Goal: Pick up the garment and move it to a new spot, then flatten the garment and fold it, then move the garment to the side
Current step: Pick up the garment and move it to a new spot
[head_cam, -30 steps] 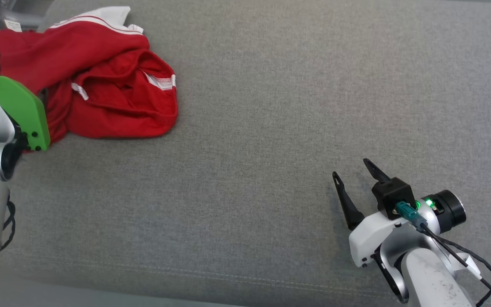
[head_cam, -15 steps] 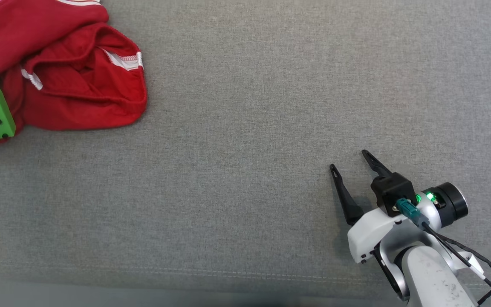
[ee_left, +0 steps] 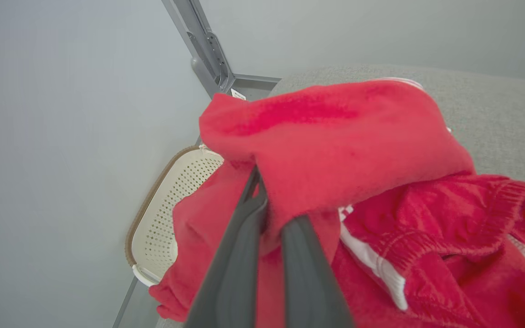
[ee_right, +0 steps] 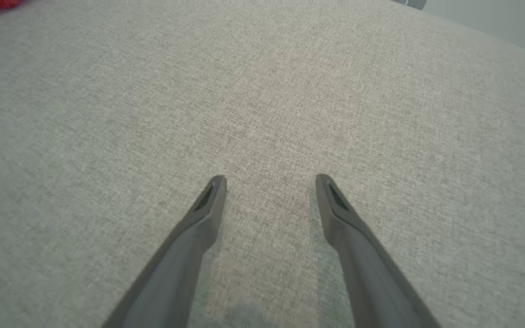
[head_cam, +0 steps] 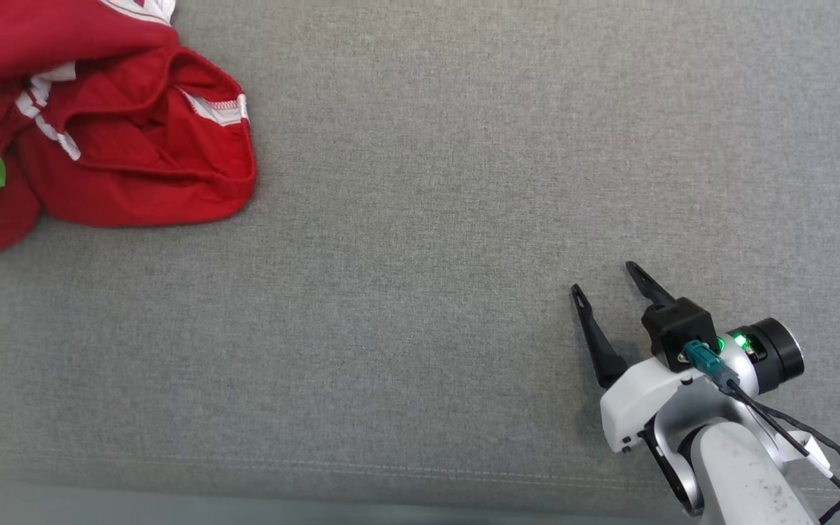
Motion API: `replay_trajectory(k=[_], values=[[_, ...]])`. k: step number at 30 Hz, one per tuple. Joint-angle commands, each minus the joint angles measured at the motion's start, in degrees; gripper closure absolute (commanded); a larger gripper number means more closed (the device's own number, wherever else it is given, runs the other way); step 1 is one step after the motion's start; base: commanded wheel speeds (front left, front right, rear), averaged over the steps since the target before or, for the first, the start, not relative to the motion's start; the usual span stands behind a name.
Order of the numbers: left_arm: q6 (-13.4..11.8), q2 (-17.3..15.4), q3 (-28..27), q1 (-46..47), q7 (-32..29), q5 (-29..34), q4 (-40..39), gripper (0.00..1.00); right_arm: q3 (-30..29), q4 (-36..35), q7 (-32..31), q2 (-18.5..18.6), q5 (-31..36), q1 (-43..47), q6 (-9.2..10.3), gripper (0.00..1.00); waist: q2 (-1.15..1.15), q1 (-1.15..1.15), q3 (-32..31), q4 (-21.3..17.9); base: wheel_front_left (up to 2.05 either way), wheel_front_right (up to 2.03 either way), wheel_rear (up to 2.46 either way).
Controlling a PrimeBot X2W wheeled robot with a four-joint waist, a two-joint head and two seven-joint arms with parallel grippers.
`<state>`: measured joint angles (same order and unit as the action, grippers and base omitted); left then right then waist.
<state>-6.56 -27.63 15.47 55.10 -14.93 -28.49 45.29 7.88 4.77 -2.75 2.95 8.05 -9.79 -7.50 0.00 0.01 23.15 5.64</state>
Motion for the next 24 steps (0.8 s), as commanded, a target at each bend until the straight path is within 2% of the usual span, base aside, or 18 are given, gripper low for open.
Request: replay_trajectory(k=[1, 6, 10, 18, 24], values=[[-0.22, -0.68, 0.0, 1.34, 0.98, 0.54, -0.79, 1.0, 0.03, 0.68, 0.52, 0.05, -0.46, -0.28, 0.02, 0.0, 0.0, -0.01, -2.21, 0.1, 0.0, 0.0, 0.0], [0.62, 0.29, 0.36, 3.07, 4.32, 0.8, -4.16, 1.0, -0.26, 3.0, 1.94, -0.03, -2.63, 0.96, 0.02, 0.0, 0.0, -0.01, -6.93, -0.59, 0.0, 0.0, 0.0], [2.59, 1.53, 1.93, 5.02, 5.7, 1.26, -6.44, 1.0, -0.12, 4.48, 2.62, -0.03, -4.1, 1.85, 0.02, 0.0, 0.0, -0.01, -10.55, -2.28, 0.0, 0.0, 0.0], [6.05, 9.41, 7.09, 6.69, 6.19, 1.01, -9.0, 1.0, -0.14, 7.35, 3.32, -0.02, -6.59, 4.83, 0.02, 0.0, 0.0, -0.01, -17.44, -6.85, 0.0, 0.0, 0.0], [8.7, 15.1, 11.19, 8.13, 5.73, 1.07, -11.06, 1.0, -0.09, 7.34, 2.98, -0.05, -7.54, 6.16, 0.02, 0.0, 0.0, -0.01, -19.22, -10.42, 0.0, 0.0, 0.0]])
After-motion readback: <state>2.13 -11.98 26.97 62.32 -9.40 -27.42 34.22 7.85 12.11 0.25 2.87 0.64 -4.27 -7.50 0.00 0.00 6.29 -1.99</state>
